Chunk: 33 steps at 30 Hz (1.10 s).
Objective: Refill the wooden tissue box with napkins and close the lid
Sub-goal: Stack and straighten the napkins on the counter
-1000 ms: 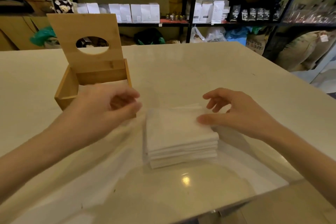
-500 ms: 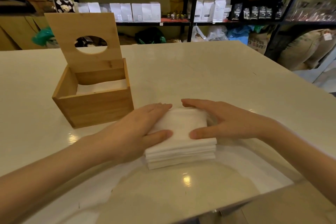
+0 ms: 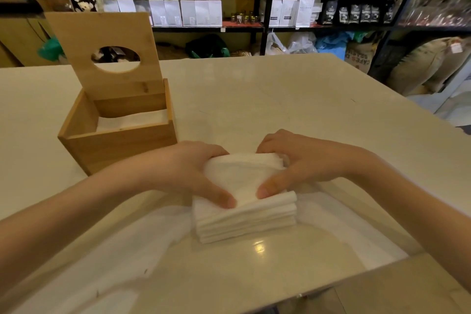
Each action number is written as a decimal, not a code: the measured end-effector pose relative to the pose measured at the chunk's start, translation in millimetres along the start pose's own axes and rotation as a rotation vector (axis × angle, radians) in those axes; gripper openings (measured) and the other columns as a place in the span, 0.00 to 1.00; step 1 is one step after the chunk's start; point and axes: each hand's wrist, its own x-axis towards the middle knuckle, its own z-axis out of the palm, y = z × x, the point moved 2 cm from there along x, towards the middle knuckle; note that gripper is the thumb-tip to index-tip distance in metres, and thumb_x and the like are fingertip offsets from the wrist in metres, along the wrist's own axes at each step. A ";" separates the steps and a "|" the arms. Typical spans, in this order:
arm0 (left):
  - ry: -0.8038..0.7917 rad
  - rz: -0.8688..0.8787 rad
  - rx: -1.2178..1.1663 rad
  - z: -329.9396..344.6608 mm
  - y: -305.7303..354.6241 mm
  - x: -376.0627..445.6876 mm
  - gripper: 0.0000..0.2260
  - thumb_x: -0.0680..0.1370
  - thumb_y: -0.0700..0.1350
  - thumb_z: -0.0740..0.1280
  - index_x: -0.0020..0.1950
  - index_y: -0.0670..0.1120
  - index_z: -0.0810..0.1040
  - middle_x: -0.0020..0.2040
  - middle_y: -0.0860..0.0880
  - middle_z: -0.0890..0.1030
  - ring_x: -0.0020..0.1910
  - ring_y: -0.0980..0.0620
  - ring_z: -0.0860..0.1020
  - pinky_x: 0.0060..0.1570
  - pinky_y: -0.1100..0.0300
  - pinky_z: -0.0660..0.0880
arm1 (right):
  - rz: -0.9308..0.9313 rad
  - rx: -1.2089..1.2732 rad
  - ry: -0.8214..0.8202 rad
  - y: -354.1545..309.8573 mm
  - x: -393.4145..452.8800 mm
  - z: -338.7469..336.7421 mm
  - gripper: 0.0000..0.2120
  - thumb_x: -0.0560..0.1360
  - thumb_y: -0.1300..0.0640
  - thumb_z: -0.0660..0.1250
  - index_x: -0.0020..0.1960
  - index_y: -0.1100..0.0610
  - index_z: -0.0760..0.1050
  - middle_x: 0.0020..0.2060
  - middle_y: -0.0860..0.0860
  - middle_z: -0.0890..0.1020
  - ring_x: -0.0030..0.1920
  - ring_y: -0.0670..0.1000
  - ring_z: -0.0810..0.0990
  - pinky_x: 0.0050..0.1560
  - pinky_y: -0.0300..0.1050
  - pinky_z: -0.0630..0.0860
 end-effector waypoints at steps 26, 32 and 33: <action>0.358 0.176 -0.617 -63.9 -11.4 -58.5 0.24 0.54 0.45 0.80 0.48 0.52 0.81 0.44 0.56 0.86 0.43 0.59 0.83 0.46 0.59 0.76 | -0.136 0.637 0.264 -41.5 -11.4 -49.7 0.15 0.52 0.58 0.74 0.39 0.50 0.82 0.40 0.42 0.86 0.44 0.42 0.84 0.48 0.35 0.79; 0.458 0.129 -0.966 -87.7 -34.2 -80.1 0.15 0.55 0.38 0.72 0.41 0.48 0.83 0.41 0.51 0.86 0.41 0.54 0.84 0.32 0.64 0.80 | -0.156 0.686 0.274 -78.8 13.2 -68.4 0.23 0.47 0.51 0.75 0.42 0.49 0.83 0.48 0.47 0.86 0.53 0.51 0.81 0.62 0.57 0.72; 0.476 0.102 -1.011 -91.2 -38.5 -81.9 0.16 0.56 0.39 0.70 0.43 0.47 0.82 0.41 0.50 0.87 0.40 0.54 0.84 0.31 0.64 0.80 | -0.164 0.707 0.254 -83.0 19.3 -71.6 0.21 0.48 0.52 0.75 0.42 0.50 0.83 0.47 0.48 0.86 0.51 0.50 0.82 0.60 0.56 0.74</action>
